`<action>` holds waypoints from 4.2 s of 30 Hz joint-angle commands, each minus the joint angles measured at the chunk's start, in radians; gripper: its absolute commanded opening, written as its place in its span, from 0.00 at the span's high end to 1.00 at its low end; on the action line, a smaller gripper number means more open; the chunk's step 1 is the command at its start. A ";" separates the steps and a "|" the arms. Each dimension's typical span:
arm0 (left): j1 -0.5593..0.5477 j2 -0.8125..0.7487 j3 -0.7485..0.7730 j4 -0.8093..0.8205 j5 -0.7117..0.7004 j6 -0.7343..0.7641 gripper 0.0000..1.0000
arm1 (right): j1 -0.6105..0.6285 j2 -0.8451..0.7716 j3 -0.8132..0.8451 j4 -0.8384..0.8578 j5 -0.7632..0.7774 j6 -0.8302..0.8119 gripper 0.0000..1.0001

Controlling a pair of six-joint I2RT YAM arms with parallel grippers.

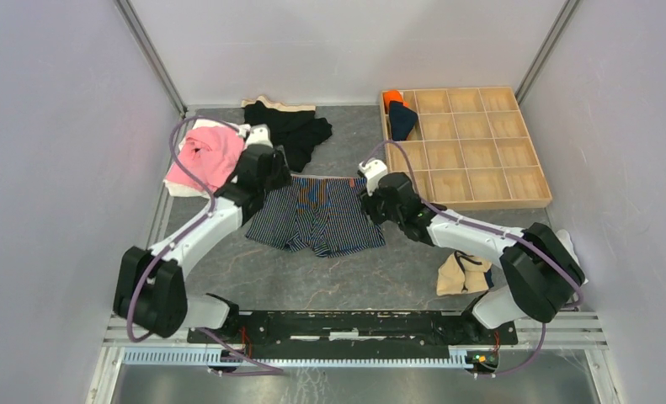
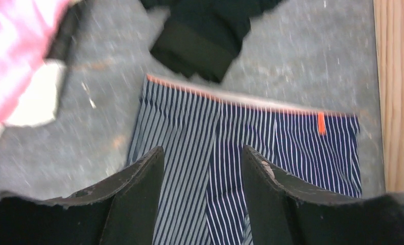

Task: Roll the underwear
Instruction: Flatten out the underwear at the center of the board, then fold the underwear at the center of the board.

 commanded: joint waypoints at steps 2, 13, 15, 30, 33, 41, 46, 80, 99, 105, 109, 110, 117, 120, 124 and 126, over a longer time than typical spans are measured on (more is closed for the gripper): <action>-0.054 -0.137 -0.229 0.012 0.099 -0.227 0.37 | 0.091 0.030 -0.040 -0.047 0.001 0.000 0.58; -0.063 -0.393 -0.429 -0.022 0.079 -0.286 0.29 | 0.222 0.070 -0.194 0.001 0.191 0.078 0.63; -0.063 -0.410 -0.436 -0.027 0.072 -0.284 0.28 | 0.271 0.068 -0.211 -0.010 0.211 0.105 0.63; -0.063 -0.345 -0.432 -0.030 0.021 -0.250 0.26 | 0.671 -0.175 -0.204 -0.184 0.451 0.317 0.51; -0.063 -0.309 -0.430 -0.007 0.035 -0.243 0.28 | 0.645 -0.253 -0.179 -0.226 0.548 0.273 0.46; -0.063 -0.172 -0.430 0.115 0.109 -0.226 0.53 | 0.506 -0.278 -0.168 -0.228 0.519 0.190 0.48; -0.063 -0.060 -0.377 0.169 0.102 -0.203 0.55 | 0.493 -0.288 -0.208 -0.205 0.492 0.205 0.49; -0.072 -0.305 -0.218 0.155 0.017 -0.121 0.04 | 0.179 -0.550 -0.436 -0.045 0.241 0.518 0.27; -0.796 -0.367 -0.357 -0.184 -0.330 -0.240 0.06 | -0.027 -0.297 -0.469 0.155 -0.012 0.732 0.34; -0.924 -0.237 -0.283 -0.253 -0.377 -0.247 0.06 | -0.040 -0.217 -0.459 0.205 -0.025 0.756 0.40; -0.952 -0.193 -0.258 -0.274 -0.374 -0.235 0.06 | -0.051 -0.172 -0.464 0.241 -0.035 0.782 0.43; -0.959 -0.193 -0.257 -0.274 -0.369 -0.230 0.06 | -0.054 -0.160 -0.465 0.255 -0.044 0.789 0.44; -0.973 -0.207 -0.262 -0.273 -0.333 -0.202 0.08 | -0.071 -0.088 -0.467 0.315 -0.058 0.828 0.49; -0.987 -0.206 -0.267 -0.267 -0.322 -0.195 0.09 | -0.075 -0.072 -0.467 0.322 -0.056 0.836 0.51; -1.009 -0.189 -0.276 -0.254 -0.309 -0.192 0.09 | -0.079 -0.056 -0.463 0.330 -0.046 0.840 0.54; -1.015 -0.174 -0.274 -0.253 -0.309 -0.196 0.09 | -0.081 -0.047 -0.456 0.330 -0.044 0.839 0.56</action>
